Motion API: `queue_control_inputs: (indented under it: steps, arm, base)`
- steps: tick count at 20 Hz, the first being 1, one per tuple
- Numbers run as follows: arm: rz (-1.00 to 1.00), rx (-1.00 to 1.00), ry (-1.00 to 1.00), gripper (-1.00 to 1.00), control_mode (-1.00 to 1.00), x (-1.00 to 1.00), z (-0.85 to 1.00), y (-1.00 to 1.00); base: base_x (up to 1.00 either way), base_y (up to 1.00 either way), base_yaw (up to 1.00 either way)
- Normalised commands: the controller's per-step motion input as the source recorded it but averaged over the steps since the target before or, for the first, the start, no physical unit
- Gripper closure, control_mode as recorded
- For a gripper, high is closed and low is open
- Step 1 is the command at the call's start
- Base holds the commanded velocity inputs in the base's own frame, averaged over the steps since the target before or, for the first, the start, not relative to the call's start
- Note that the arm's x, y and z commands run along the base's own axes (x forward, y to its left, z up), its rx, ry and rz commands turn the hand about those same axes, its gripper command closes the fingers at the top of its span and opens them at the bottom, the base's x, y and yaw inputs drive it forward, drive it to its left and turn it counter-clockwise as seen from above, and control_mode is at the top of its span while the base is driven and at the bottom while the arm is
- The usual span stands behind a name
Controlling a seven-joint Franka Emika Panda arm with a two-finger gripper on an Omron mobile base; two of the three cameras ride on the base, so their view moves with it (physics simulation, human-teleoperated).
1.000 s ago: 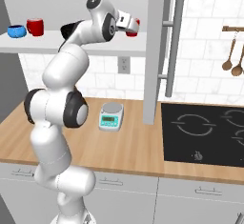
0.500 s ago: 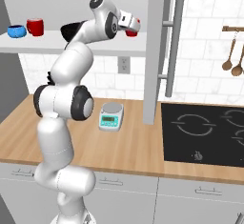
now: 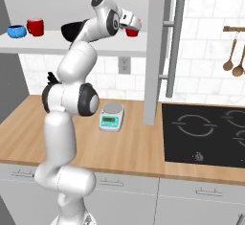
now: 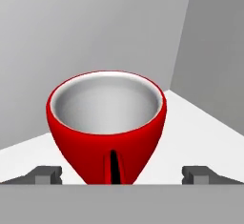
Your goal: Gather all objects into one cabinet and sort the glasses and bowls to opposite sides.
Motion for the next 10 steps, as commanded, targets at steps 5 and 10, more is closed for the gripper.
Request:
queue_control_inputs:
  steps: [5,10]
  arm:
    - [-0.04,0.0,0.06,-1.0,-1.0,0.08,-0.01,0.0]
    - [-0.04,0.0,0.03,1.0,-1.0,0.0,-0.11,-0.01]
  base:
    - [0.0,0.0,0.0]
    - [0.0,0.0,0.0]
